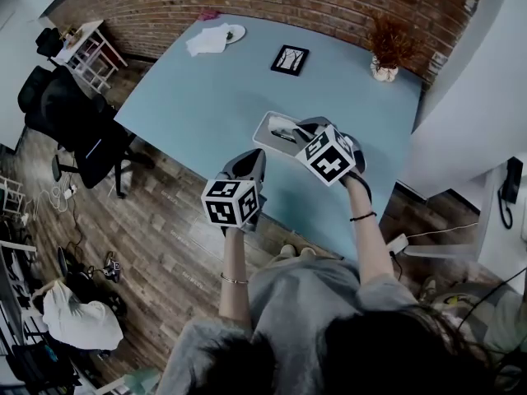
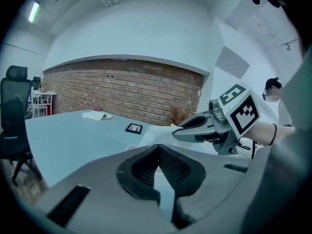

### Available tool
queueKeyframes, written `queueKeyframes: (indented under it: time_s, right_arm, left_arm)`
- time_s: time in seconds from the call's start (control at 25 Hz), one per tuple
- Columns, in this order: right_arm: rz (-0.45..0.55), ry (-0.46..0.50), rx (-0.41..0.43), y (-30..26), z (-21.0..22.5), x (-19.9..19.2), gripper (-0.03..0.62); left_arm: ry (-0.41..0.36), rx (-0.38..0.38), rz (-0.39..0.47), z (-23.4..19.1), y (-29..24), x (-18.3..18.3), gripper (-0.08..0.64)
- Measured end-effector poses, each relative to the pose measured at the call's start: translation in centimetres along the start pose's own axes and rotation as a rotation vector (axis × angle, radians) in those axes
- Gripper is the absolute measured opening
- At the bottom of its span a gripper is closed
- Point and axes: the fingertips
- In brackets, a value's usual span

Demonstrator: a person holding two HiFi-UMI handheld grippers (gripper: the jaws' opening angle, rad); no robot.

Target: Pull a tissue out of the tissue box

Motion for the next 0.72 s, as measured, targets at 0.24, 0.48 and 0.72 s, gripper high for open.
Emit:
queueKeyframes:
  time_s: [0.24,0.48,0.72]
  right_arm:
    - [0.051,-0.023,0.010,1.7,-0.4,0.4,0.002]
    - [0.137,-0.068,0.036,4.2,-0.6,0.8,0.002]
    - [0.223,-0.112,0.082,7.0,-1.3,0.6,0.002]
  left_arm:
    - [-0.017,0.002,0.018,1.0,0.6,0.8,0.003]
    - [-0.030,0.010,0.041,2.2,1.2,1.5,0.003]
    - [-0.048,0.022,0.082,3.6,2.5,1.9,0.003]
Point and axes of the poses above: the fingertips, and each gripper's own axes: y backward along the fingers, z to its right, x out of its top, and after that the axes turned 12 degrees about -y, right-handed
